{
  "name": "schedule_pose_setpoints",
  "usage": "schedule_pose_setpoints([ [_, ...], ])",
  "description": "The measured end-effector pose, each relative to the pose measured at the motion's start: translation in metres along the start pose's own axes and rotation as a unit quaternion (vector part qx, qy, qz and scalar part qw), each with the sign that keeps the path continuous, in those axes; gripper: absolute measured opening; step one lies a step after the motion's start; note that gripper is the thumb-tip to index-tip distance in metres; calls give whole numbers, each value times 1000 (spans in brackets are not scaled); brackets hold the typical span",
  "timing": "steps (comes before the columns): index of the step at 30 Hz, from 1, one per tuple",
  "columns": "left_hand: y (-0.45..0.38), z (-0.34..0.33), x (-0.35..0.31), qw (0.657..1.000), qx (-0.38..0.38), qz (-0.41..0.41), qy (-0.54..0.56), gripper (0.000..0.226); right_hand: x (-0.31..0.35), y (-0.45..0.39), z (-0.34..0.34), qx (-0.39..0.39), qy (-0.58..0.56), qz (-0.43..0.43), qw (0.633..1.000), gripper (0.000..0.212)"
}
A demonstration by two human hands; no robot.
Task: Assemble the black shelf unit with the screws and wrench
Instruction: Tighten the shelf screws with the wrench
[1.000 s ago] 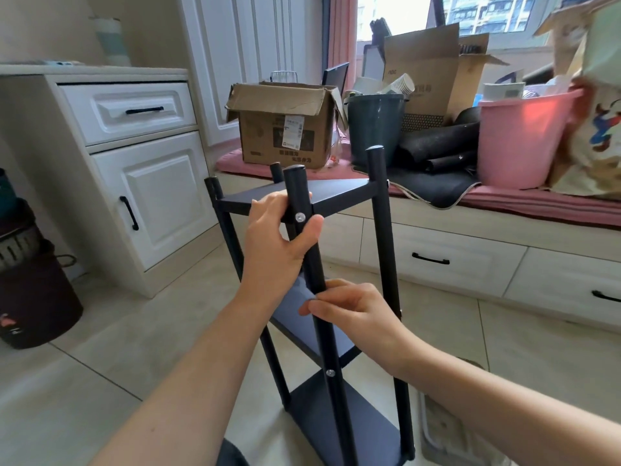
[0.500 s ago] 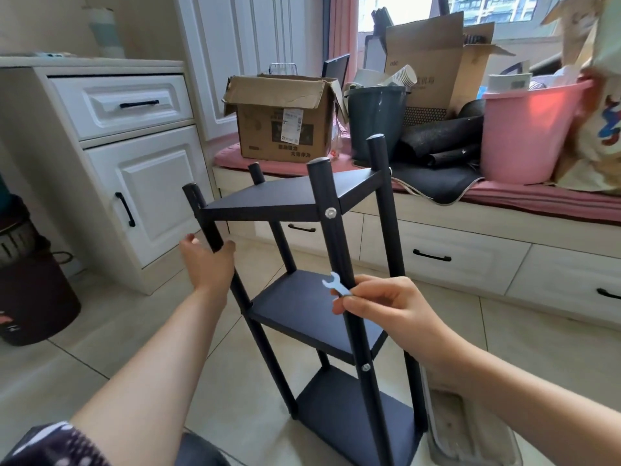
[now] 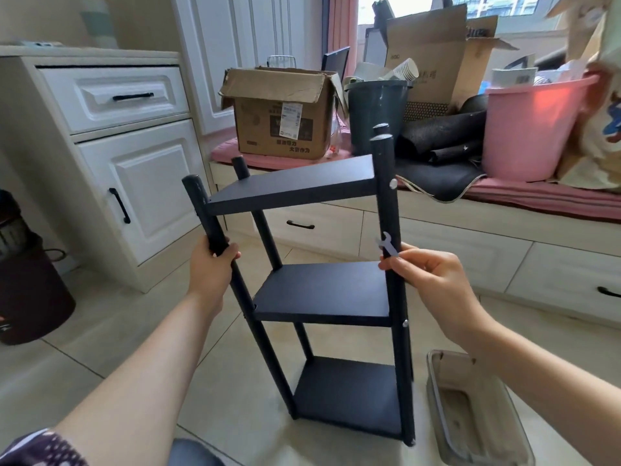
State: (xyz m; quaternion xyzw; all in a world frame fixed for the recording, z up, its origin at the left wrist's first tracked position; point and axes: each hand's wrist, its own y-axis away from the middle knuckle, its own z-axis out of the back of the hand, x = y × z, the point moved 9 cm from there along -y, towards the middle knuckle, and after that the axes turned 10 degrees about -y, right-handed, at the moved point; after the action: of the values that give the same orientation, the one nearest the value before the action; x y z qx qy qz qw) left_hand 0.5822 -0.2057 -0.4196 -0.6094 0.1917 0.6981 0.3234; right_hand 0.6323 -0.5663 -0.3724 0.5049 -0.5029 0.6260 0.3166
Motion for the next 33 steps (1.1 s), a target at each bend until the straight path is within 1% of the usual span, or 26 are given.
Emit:
schedule_pose_setpoints([
  [4, 5, -1, -16, 997, 17, -63, -31, 19, -24, -10, 16, -35, 22, -29, 999, 23],
  [7, 7, 5, -20, 995, 21, -85, -56, 21, -40, -12, 14, -24, 41, -45, 998, 22],
  [10, 6, 14, -18, 993, 30, -97, -54, 20, -47, -19, 9, -21, 45, -47, 998, 21],
  [14, 11, 11, -16, 989, 86, -109, -49, 19, -49, -25, 16, -55, 55, -43, 996, 23],
  [16, 15, 7, -8, 984, 126, -107, -71, 14, -51, -26, 21, -67, 59, -44, 995, 27],
  [17, 16, 4, -1, 977, 158, -102, -101, 12, -51, -26, 22, -70, 59, -45, 995, 27],
  [18, 19, 0, 9, 962, 202, -98, -153, 11, -53, -26, 23, -72, 59, -48, 994, 27],
  [20, 26, -5, 36, 907, 297, -95, -284, 19, -55, -25, 26, -79, 63, -54, 993, 23],
  [21, 31, -7, 49, 879, 337, -87, -325, 23, -56, -25, 28, -82, 67, -57, 993, 21],
  [22, 35, -9, 58, 863, 366, -74, -341, 26, -56, -25, 30, -84, 71, -58, 992, 20],
  [23, 38, -10, 62, 856, 380, -65, -344, 28, -57, -25, 31, -85, 75, -58, 992, 20],
  [24, 39, -11, 63, 856, 383, -61, -342, 28, -57, -25, 32, -84, 77, -59, 992, 20],
  [26, 40, -14, 60, 857, 379, -70, -342, 17, -59, -25, 34, -89, 69, -65, 992, 22],
  [28, 44, -19, 58, 846, 394, -78, -351, 11, -62, -27, 39, -105, 50, -75, 990, 25],
  [31, 53, -25, 52, 834, 429, -69, -341, 11, -60, -30, 47, -120, 36, -79, 989, 25],
  [33, 59, -29, 41, 826, 436, -83, -347, 10, -54, -34, 52, -124, 34, -70, 989, 24],
])
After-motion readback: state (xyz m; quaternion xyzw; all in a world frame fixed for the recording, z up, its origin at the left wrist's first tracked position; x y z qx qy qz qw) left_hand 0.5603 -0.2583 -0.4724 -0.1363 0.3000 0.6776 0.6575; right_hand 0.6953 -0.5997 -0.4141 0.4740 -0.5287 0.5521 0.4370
